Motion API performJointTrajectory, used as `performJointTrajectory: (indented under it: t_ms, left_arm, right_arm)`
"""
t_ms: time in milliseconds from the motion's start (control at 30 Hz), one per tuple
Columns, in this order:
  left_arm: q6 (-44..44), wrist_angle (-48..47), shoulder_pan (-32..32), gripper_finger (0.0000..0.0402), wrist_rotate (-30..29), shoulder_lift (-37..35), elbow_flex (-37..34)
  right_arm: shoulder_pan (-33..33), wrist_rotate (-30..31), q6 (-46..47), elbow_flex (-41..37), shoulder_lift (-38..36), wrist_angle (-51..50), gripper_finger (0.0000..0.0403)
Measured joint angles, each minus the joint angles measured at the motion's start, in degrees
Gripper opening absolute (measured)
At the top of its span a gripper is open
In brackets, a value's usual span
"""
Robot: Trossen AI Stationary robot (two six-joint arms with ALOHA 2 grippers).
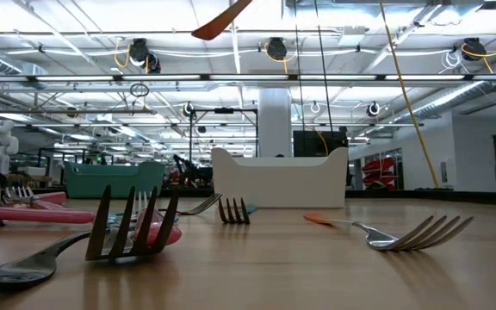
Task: Sort silverware by color (type)
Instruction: Put the orange fork into the white bin
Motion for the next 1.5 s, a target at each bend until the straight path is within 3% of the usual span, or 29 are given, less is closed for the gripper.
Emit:
performJointTrajectory:
  t_ms: [267, 400, 500, 900, 1500]
  left_arm:
    - [10.7, 4.9, -1.0, 0.0223, -0.5, 4.6, 0.0]
    - [19.5, 13.0, -0.9, 0.0223, -5.8, 7.9, 0.0]
    - [23.3, 15.3, -0.9, 0.0223, -6.4, 9.0, 0.8]
    - [21.2, 10.0, -0.6, 0.0223, -7.7, 10.1, 3.9]
    - [20.3, 9.7, -0.6, 0.022, -7.8, 10.1, 3.9]
  right_arm:
    - [-0.1, 0.0, 1.6, 0.0, 0.0, 2.0, 0.0]
    - [-0.1, -0.9, 1.5, 0.0, 0.0, 5.5, 0.0]
    - [-0.1, -1.3, 1.3, 0.0, 0.0, 7.5, 0.0]
    - [-0.1, -1.3, 0.4, 0.0, -0.1, 12.2, 0.0]
    - [-0.1, -1.2, -0.1, 0.0, -0.1, 13.2, 0.0]
